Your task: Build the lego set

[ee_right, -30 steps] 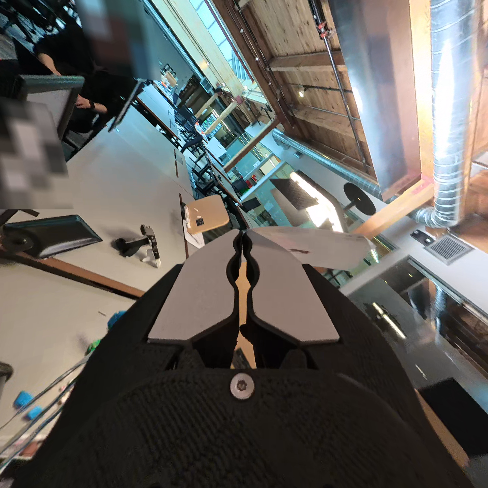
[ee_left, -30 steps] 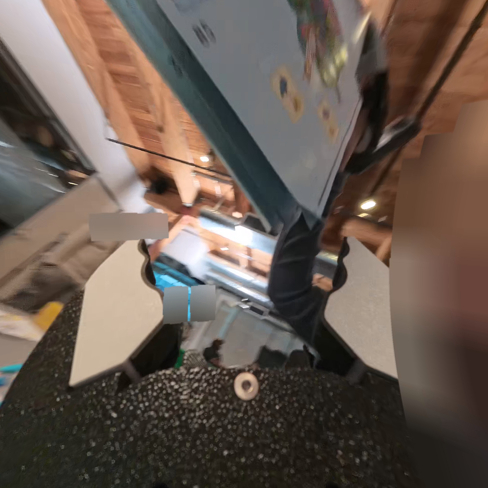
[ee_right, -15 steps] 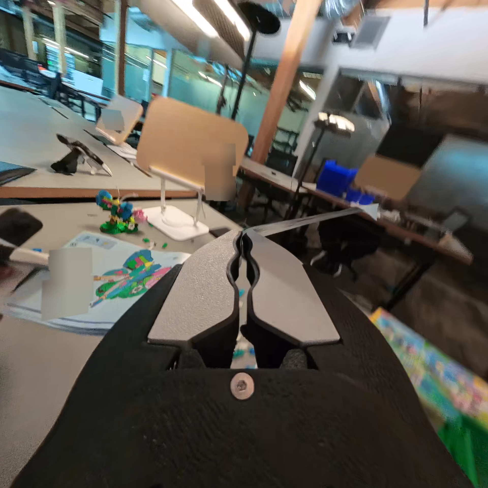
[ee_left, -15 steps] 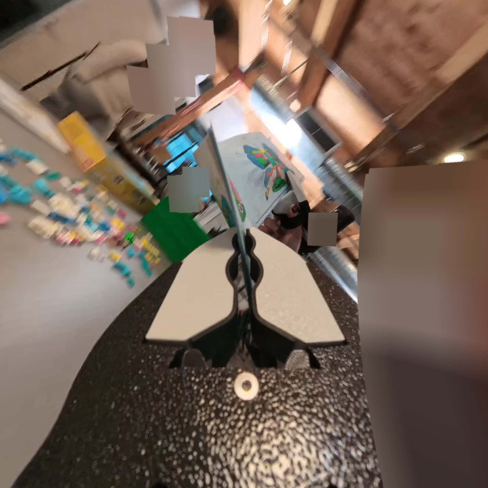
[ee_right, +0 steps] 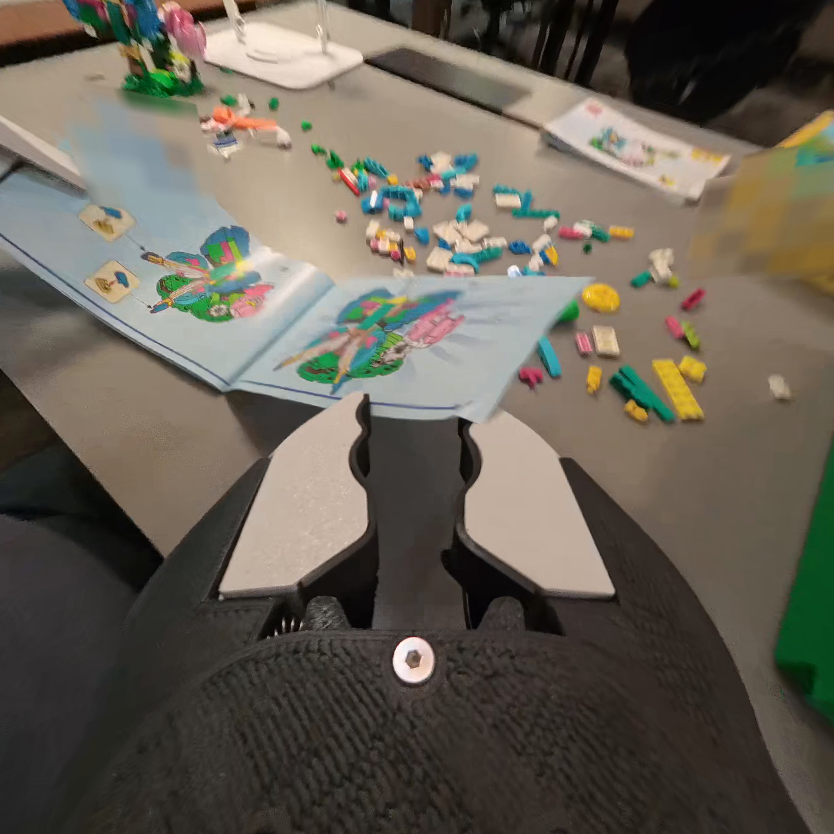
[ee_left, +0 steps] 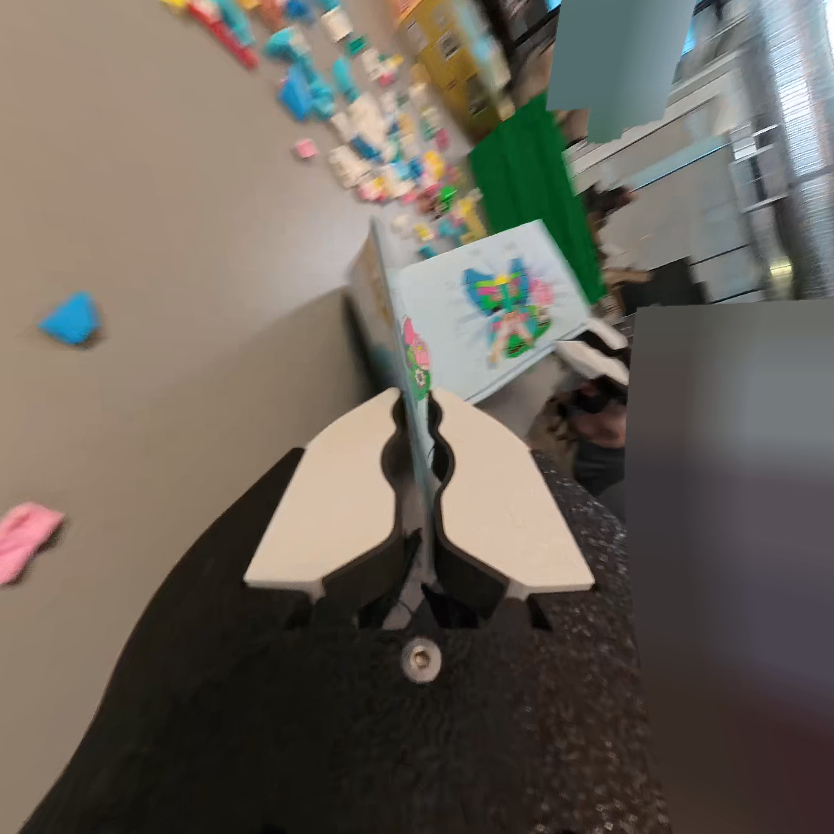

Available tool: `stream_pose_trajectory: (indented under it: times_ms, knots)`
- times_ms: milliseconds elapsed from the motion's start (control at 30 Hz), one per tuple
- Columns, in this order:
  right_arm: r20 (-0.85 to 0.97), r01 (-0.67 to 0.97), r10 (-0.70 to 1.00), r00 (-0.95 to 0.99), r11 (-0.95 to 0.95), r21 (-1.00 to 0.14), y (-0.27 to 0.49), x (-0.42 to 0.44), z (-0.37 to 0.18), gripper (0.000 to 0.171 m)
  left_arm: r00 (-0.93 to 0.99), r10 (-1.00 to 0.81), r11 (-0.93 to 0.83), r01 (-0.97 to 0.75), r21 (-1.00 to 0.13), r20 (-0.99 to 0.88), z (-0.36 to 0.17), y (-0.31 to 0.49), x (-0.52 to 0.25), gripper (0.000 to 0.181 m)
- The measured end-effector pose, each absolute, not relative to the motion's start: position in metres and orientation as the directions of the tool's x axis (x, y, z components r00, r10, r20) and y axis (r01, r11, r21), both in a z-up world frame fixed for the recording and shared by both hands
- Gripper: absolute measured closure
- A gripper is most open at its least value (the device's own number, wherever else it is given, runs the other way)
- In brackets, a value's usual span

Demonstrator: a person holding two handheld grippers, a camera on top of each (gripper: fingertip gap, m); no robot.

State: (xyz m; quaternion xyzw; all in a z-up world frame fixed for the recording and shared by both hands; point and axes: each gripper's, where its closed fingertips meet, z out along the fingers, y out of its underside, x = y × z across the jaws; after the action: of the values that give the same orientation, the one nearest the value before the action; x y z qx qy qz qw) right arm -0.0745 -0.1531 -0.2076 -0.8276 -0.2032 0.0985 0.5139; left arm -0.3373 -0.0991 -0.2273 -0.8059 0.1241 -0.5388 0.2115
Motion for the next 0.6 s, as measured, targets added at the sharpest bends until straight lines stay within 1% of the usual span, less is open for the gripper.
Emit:
stream_pose_trajectory:
  times_ms: [100, 200, 267, 300, 367, 400, 433, 500, 567, 600]
  knots:
    - [0.050, 0.234, 0.384, 0.922, -0.450, -0.862, -0.159, -0.047, -0.207, 0.131, 0.476, -0.436, -0.876, -0.028, -0.482, 0.764, -0.237, -0.096, -0.343, 0.152]
    - [0.168, 0.284, 0.276, 0.946, -0.462, -0.840, -0.155, -0.016, -0.196, 0.126, 0.537, -0.462, -0.854, -0.055, -0.517, 0.706, -0.236, -0.096, -0.347, 0.125]
    - [0.272, 0.335, 0.202, 0.941, -0.441, -0.833, -0.150, 0.001, -0.183, 0.124, 0.617, -0.478, -0.821, -0.062, -0.567, 0.625, -0.233, -0.093, -0.359, 0.110]
    - [0.310, 0.359, 0.182, 0.933, -0.414, -0.837, -0.147, 0.005, -0.177, 0.124, 0.662, -0.481, -0.799, -0.059, -0.599, 0.576, -0.230, -0.091, -0.366, 0.105]
    - [0.357, 0.395, 0.174, 0.918, -0.322, -0.860, -0.137, 0.004, -0.164, 0.125, 0.726, -0.489, -0.740, -0.052, -0.671, 0.484, -0.218, -0.091, -0.380, 0.102]
    - [0.359, 0.400, 0.189, 0.914, -0.279, -0.873, -0.130, -0.001, -0.162, 0.125, 0.744, -0.490, -0.719, -0.050, -0.694, 0.454, -0.212, -0.094, -0.383, 0.102]
    - [0.342, 0.400, 0.244, 0.907, -0.250, -0.882, -0.124, -0.012, -0.163, 0.126, 0.751, -0.499, -0.698, -0.053, -0.714, 0.432, -0.207, -0.098, -0.384, 0.102]
    - [0.274, 0.413, 0.462, 0.843, -0.232, -0.881, -0.119, -0.049, -0.178, 0.140, 0.738, -0.551, -0.651, -0.088, -0.754, 0.389, -0.200, -0.111, -0.379, 0.109]
    - [0.224, 0.466, 0.643, 0.733, -0.234, -0.854, -0.119, -0.080, -0.198, 0.142, 0.708, -0.642, -0.575, -0.190, -0.796, 0.294, -0.200, -0.127, -0.371, 0.112]
    - [0.227, 0.518, 0.707, 0.670, -0.226, -0.825, -0.121, -0.090, -0.208, 0.142, 0.702, -0.682, -0.518, -0.262, -0.814, 0.207, -0.202, -0.133, -0.370, 0.119]
